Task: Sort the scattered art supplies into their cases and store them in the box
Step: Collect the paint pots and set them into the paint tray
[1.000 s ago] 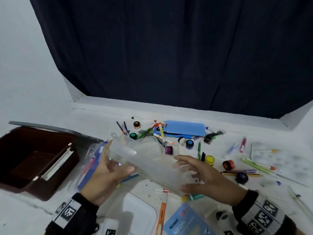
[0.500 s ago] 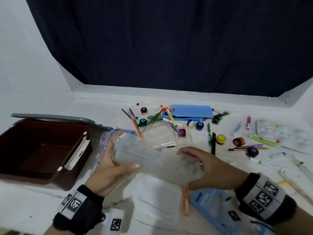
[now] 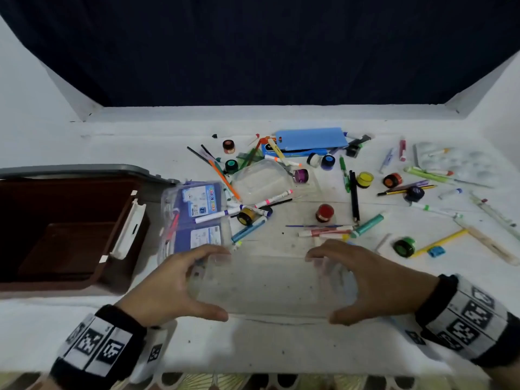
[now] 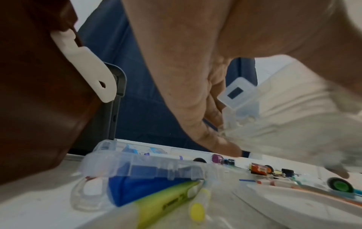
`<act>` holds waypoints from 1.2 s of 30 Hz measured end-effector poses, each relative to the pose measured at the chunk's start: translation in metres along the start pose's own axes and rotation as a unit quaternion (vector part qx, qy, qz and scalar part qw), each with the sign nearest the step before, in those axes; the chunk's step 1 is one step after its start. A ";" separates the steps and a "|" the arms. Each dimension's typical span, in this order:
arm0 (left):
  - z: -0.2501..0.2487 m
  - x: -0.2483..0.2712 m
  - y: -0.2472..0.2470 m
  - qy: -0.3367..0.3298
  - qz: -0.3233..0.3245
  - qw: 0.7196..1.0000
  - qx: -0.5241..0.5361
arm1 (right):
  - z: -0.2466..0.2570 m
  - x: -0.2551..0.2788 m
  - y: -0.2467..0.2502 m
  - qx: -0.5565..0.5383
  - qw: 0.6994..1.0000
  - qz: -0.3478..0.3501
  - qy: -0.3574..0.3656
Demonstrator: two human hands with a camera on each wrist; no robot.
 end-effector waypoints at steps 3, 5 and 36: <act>0.004 0.001 -0.009 0.000 0.030 0.998 -0.063 | 0.003 0.013 -0.018 0.007 0.999 0.050 -0.017; 0.010 0.003 -0.018 0.012 0.052 0.993 -0.102 | 0.004 0.021 -0.029 0.016 0.996 0.079 -0.034; 0.012 -0.050 -0.062 0.010 -0.026 0.957 -0.290 | -0.037 0.013 -0.018 0.127 0.987 0.081 -0.054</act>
Point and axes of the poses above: each hand's wrist, its own x-axis away from the middle knuckle, its own y-axis out of the back of the hand, z = x × y, the point moved 8 cm from there along -x, towards the middle knuckle, and after that the axes turned 9 degrees about y, right-handed, at the moved point
